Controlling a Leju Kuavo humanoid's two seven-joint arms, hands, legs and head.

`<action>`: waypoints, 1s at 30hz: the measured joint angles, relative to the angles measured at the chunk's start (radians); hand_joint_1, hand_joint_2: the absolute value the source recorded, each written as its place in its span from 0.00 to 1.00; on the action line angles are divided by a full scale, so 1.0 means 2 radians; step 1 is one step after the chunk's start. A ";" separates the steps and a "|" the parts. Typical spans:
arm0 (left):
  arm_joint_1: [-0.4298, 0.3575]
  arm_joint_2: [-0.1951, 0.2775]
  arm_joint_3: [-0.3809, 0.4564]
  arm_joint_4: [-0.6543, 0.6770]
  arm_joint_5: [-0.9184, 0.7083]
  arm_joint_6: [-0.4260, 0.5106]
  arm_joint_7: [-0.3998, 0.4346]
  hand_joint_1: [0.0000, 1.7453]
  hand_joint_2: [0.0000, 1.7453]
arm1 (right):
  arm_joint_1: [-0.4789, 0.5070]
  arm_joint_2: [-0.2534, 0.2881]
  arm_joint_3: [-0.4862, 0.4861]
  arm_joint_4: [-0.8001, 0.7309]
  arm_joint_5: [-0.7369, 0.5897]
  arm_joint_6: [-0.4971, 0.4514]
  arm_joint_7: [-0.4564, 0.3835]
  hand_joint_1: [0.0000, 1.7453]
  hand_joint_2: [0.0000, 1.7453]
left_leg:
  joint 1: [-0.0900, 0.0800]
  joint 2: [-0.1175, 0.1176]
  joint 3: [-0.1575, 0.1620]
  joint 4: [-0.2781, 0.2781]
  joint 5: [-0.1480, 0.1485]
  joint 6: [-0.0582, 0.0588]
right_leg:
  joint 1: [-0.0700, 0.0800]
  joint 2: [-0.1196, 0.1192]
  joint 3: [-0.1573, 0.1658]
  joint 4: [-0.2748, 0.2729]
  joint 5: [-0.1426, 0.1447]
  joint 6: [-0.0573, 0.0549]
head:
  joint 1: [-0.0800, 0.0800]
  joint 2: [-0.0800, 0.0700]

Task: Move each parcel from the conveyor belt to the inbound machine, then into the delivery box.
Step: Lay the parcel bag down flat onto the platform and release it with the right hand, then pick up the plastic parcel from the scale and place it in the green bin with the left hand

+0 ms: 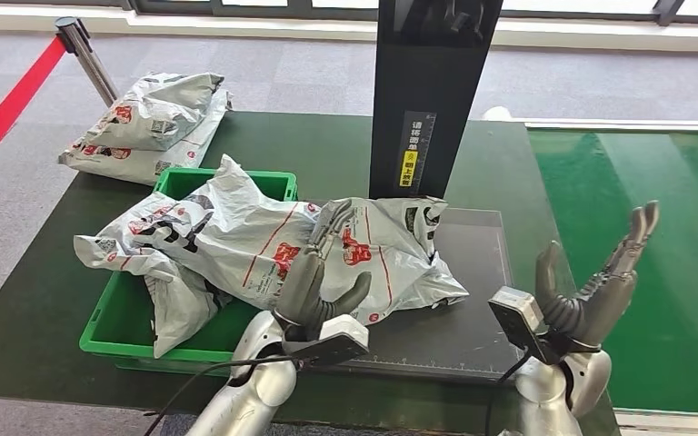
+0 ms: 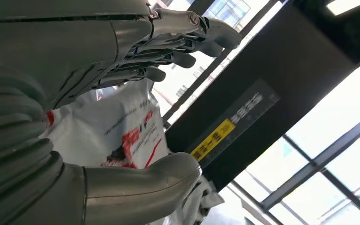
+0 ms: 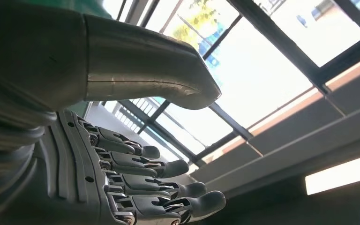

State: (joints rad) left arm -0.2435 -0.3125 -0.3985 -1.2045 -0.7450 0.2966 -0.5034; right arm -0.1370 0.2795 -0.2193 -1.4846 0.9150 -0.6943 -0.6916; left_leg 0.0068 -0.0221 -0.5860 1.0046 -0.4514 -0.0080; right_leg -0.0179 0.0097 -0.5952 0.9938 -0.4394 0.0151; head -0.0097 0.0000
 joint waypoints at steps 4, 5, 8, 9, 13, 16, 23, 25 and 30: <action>-0.048 -0.009 -0.040 0.103 -0.020 0.084 0.052 0.00 1.00 | -0.002 0.014 -0.013 -0.044 -0.008 0.000 -0.003 0.00 1.00 | 0.000 0.000 0.000 0.000 0.000 0.000 | 0.000 0.000 0.000 0.000 0.001 0.000 | 0.000 0.000; -0.059 -0.012 -0.048 0.125 -0.032 0.098 0.069 0.00 1.00 | -0.002 0.016 -0.015 -0.051 -0.012 0.000 -0.003 0.00 1.00 | 0.000 0.000 0.000 0.000 0.000 0.000 | 0.000 0.000 0.000 0.000 0.001 0.000 | 0.000 0.000; -0.089 -0.020 -0.077 0.186 -0.087 0.118 0.145 0.00 1.00 | -0.003 0.019 -0.018 -0.068 -0.022 0.000 -0.003 0.00 1.00 | 0.000 0.000 0.000 0.000 0.000 0.000 | 0.000 0.000 0.000 0.000 0.001 0.000 | 0.000 0.000; -0.097 -0.021 -0.089 0.203 -0.102 0.115 0.174 0.00 1.00 | -0.003 0.019 -0.020 -0.073 -0.024 0.000 -0.003 0.00 1.00 | 0.000 0.000 0.000 0.000 0.000 0.000 | 0.000 0.000 0.000 0.000 0.001 0.000 | 0.000 0.000; -0.124 -0.025 -0.140 0.263 -0.105 0.073 0.242 0.00 1.00 | -0.003 0.020 -0.025 -0.083 -0.008 0.000 -0.003 0.00 1.00 | 0.000 0.001 0.000 0.000 0.000 0.000 | 0.000 0.000 0.000 0.000 0.001 0.000 | 0.000 0.000; -0.138 -0.026 -0.178 0.302 -0.088 0.034 0.260 0.00 1.00 | -0.005 0.020 -0.031 -0.084 0.008 0.000 -0.004 0.00 1.00 | 0.000 0.001 0.000 0.000 0.000 0.000 | 0.000 0.000 0.000 0.000 0.001 0.000 | 0.000 0.000; -0.156 -0.026 -0.234 0.350 -0.073 -0.018 0.267 0.00 1.00 | -0.010 0.021 -0.041 -0.084 0.009 0.000 -0.004 0.00 1.00 | 0.000 0.001 0.000 0.000 0.000 0.000 | 0.000 0.000 0.000 0.000 0.001 0.000 | 0.000 0.000; -0.160 -0.027 -0.241 0.356 -0.072 -0.023 0.267 0.01 1.00 | -0.011 0.021 -0.042 -0.084 0.009 0.000 -0.004 0.00 1.00 | 0.000 0.001 0.000 0.000 0.000 0.000 | 0.000 0.000 0.001 0.000 0.001 0.000 | 0.000 0.000; -0.173 -0.028 -0.259 0.366 -0.062 -0.052 0.266 1.00 1.00 | -0.014 0.021 -0.043 -0.084 0.008 0.000 -0.003 0.00 1.00 | 0.000 0.000 0.001 0.000 0.000 0.000 | 0.000 0.000 0.002 0.000 0.001 0.000 | 0.000 0.000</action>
State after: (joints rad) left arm -0.5900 -0.3678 -0.9155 -0.4720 -0.8687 0.1922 0.0296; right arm -0.1647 0.3218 -0.3055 -1.6524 0.9317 -0.6947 -0.6986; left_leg 0.0069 -0.0220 -0.5840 1.0045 -0.4511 -0.0076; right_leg -0.0178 0.0093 -0.5910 0.9938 -0.4381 0.0147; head -0.0097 0.0000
